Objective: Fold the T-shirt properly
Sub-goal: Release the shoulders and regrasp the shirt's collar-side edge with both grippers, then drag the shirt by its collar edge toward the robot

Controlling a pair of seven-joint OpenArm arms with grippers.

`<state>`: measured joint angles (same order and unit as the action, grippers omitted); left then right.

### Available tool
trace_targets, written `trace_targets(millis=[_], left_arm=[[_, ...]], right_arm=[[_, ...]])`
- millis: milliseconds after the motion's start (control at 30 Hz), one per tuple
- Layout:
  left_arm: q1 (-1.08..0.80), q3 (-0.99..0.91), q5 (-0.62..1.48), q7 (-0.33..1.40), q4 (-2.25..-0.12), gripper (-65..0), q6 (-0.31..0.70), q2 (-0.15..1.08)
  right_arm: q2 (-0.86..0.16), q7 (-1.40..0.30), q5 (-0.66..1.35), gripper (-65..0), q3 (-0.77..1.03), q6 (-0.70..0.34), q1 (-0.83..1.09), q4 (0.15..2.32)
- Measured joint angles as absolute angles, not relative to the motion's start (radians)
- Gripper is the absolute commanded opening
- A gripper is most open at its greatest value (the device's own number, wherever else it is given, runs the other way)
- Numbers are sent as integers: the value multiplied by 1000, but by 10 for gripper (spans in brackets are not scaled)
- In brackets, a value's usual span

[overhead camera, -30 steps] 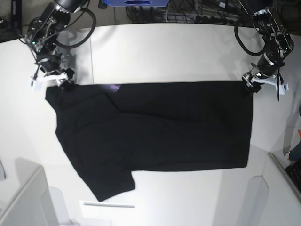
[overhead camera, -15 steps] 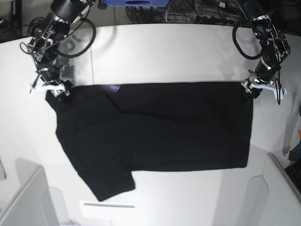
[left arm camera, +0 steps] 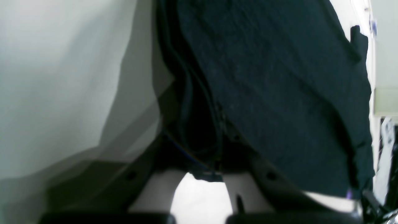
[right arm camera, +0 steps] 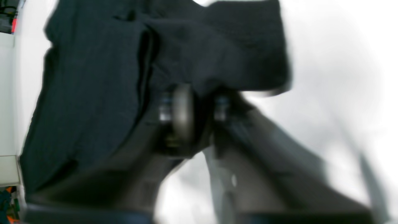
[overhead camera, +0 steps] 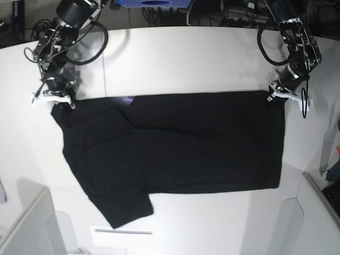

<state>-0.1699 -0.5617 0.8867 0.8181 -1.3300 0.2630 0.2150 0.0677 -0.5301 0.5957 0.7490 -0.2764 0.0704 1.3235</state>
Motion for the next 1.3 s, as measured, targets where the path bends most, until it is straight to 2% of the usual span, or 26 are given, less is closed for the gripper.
trace_targets(millis=[200,267,500,600,733,1300], left_arm=[[-206,-561,886,882,-1367,-650,263,258],[-238,-596,883,921,-1405,-650,261,261],[-426,-624,846,982,-1582,-650,240,271],[-501,-627,841,984,-1628,-650,237,277],[-542,-627,842,980,-1642,-650,237,283],[-602,-629,865,958,-1649,-650,241,283]], right_arm=[[110,-587,572,-650,746,-276,155,1460],[116,-662,569,-650,746,-269,211,1536],[125,-787,567,-650,746,-269,373,1699],[131,-797,649,-650,746,-266,468,1744],[130,-801,733,-650,746,-258,538,1770],[131,-798,737,-650,746,-258,572,1770]])
